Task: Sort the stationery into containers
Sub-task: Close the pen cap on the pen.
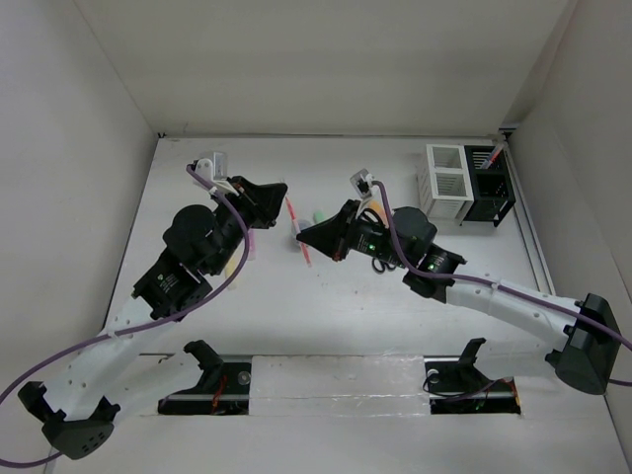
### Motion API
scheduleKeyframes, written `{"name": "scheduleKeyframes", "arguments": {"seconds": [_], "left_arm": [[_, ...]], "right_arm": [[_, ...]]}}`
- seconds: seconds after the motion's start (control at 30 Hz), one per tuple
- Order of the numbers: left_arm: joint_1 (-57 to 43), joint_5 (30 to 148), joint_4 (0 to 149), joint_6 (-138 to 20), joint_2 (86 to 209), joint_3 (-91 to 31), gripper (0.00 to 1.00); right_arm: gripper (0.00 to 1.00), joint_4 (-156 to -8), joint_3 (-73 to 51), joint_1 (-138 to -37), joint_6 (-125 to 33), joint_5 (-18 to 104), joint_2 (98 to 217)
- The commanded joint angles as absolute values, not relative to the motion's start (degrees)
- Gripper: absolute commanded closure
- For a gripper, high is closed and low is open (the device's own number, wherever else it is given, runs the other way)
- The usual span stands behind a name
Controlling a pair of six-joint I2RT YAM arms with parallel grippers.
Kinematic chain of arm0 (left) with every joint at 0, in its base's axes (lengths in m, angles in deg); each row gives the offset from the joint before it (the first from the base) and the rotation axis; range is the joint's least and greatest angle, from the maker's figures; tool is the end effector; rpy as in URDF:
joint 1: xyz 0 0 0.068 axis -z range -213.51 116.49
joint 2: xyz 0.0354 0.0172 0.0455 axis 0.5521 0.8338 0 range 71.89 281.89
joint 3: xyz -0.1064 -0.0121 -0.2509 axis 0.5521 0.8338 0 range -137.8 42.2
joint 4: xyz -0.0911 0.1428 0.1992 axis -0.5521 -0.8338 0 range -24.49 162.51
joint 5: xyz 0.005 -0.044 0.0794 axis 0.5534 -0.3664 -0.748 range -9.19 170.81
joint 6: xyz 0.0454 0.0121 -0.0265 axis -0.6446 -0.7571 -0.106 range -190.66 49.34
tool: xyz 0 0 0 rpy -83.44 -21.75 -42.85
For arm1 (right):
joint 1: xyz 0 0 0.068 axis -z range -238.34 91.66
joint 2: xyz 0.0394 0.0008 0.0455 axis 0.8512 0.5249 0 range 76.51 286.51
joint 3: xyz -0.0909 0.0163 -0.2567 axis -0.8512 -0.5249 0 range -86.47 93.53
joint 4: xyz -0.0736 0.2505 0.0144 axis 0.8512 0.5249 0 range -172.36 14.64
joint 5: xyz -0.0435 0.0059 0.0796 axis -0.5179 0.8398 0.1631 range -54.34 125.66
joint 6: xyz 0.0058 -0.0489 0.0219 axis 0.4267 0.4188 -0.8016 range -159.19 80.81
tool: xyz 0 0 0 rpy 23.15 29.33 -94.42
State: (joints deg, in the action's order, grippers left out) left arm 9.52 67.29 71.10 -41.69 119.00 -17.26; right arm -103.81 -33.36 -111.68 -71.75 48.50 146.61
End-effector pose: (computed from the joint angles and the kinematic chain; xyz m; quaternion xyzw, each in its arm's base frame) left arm 0.1324 -0.1124 0.4385 -0.0127 0.6384 -0.3897 0.6637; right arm 0.1670 0.2377 0.3559 -0.2024 0.6490 0.5526 0.4822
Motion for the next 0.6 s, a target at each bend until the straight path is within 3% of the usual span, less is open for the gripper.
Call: {"name": "scheduleKeyframes", "arguments": {"seconds": [0.0, 0.57], "left_arm": [[9.47, 67.53, 74.44, -41.66, 118.83, -16.60, 1.00], [9.47, 69.20, 75.49, -41.13, 118.22, -15.45, 1.00]], "right_arm": [[1.00, -106.35, -30.57, -112.04, -70.74, 47.97, 145.15], [1.00, -106.35, -29.95, -112.04, -70.74, 45.51, 145.15]]}}
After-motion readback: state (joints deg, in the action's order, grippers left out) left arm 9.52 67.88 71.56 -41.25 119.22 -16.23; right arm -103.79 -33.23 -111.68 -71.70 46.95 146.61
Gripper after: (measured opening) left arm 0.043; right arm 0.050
